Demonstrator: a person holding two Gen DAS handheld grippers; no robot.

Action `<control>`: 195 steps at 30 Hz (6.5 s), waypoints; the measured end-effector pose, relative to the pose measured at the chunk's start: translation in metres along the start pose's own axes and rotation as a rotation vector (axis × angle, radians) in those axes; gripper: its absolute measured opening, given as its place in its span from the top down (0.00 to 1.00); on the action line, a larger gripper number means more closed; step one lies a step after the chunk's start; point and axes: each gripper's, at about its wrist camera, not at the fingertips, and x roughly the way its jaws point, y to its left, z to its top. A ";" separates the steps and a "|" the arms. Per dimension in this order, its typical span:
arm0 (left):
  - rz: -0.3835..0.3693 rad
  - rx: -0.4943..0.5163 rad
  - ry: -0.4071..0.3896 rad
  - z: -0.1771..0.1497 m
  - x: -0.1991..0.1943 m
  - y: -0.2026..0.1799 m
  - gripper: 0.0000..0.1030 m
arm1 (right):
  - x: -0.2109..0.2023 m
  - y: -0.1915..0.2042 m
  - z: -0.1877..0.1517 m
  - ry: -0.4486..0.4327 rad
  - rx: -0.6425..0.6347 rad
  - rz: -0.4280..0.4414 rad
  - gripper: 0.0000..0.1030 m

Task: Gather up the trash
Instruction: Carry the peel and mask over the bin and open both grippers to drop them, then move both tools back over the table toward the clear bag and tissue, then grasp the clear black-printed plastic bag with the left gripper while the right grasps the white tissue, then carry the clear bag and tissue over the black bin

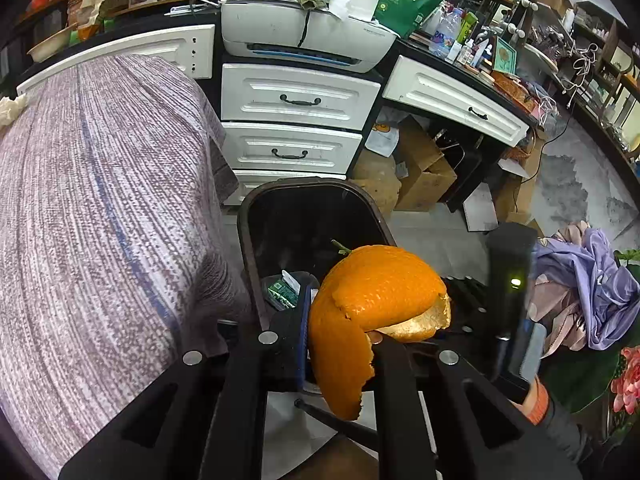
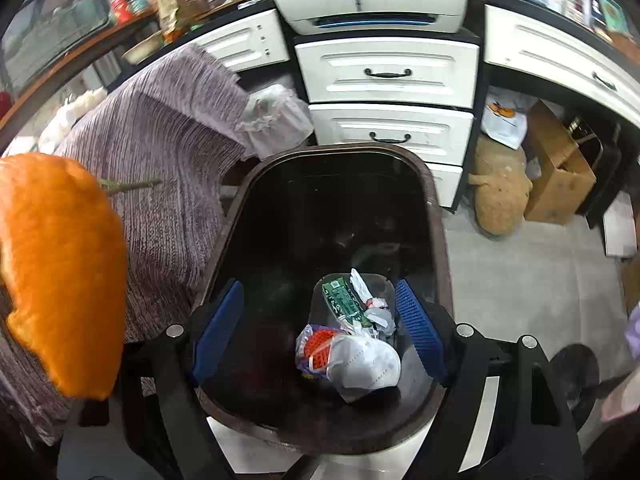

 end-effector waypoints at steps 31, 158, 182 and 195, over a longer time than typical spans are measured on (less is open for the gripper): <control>0.078 0.114 0.184 0.005 0.079 -0.027 0.79 | -0.068 -0.059 -0.019 -0.138 0.150 -0.148 0.22; 0.569 -0.424 -0.404 -0.008 -0.201 0.364 0.54 | 0.094 0.483 0.167 0.059 -0.646 0.379 0.84; 0.475 -0.244 -0.352 -0.005 -0.178 0.254 0.54 | -0.035 0.298 0.121 -0.093 -0.490 0.365 0.84; 0.343 -0.082 -0.353 -0.015 -0.155 0.137 0.54 | -0.090 0.212 0.083 -0.210 -0.407 0.284 0.84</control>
